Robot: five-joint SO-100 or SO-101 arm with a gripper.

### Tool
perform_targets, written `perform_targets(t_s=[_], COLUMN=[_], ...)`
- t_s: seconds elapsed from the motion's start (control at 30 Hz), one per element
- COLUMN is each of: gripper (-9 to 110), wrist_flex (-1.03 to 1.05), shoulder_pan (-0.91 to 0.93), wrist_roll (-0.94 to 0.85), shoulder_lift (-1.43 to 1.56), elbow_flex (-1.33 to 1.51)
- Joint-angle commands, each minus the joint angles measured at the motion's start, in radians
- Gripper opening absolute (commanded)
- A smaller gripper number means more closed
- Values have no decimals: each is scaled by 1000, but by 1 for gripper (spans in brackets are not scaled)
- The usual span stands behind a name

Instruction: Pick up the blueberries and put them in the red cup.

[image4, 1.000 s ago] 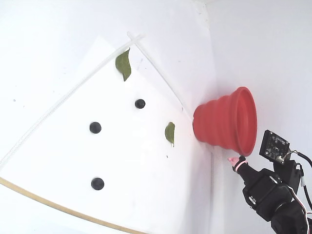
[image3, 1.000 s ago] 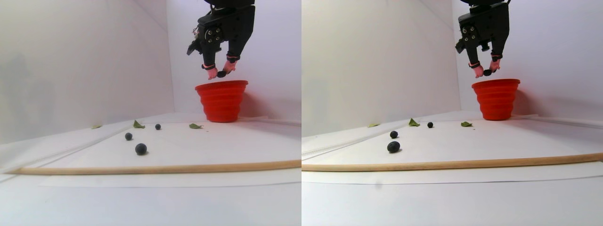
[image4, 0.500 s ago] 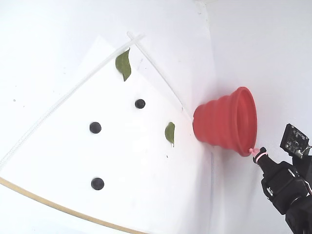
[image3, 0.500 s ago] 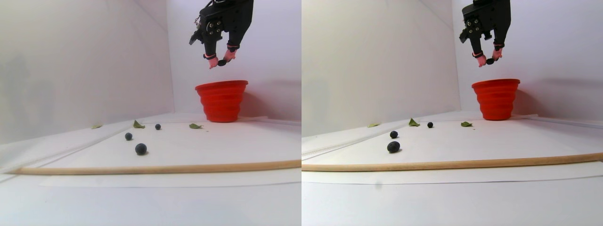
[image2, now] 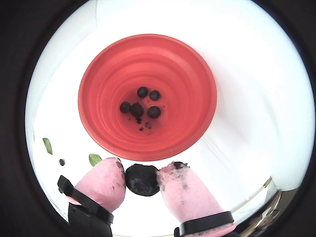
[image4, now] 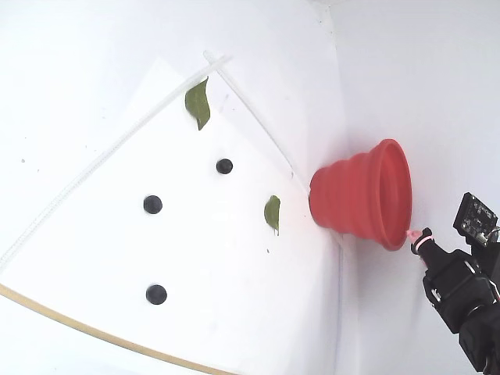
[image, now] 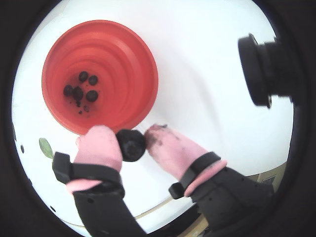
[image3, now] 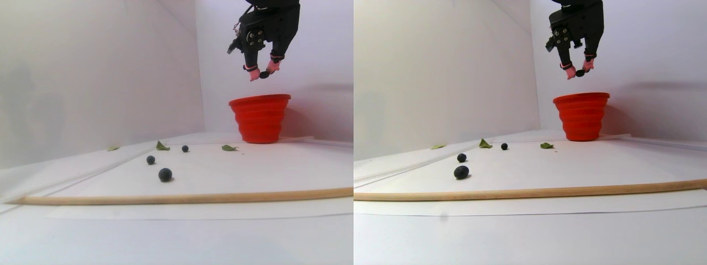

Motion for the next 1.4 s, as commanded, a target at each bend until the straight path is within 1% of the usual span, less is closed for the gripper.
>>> perform_targets(t_s=[0.0, 0.53, 0.67, 1.37], gripper=[13, 14, 15, 16], wrist_flex=[-31, -54, -52, 23], shoulder_pan=[9, 2, -5, -77], wrist_roll=[12, 46, 48, 54], shoulder_lift=[17, -64, -32, 199], elbow_flex=[-138, -229, -190, 35])
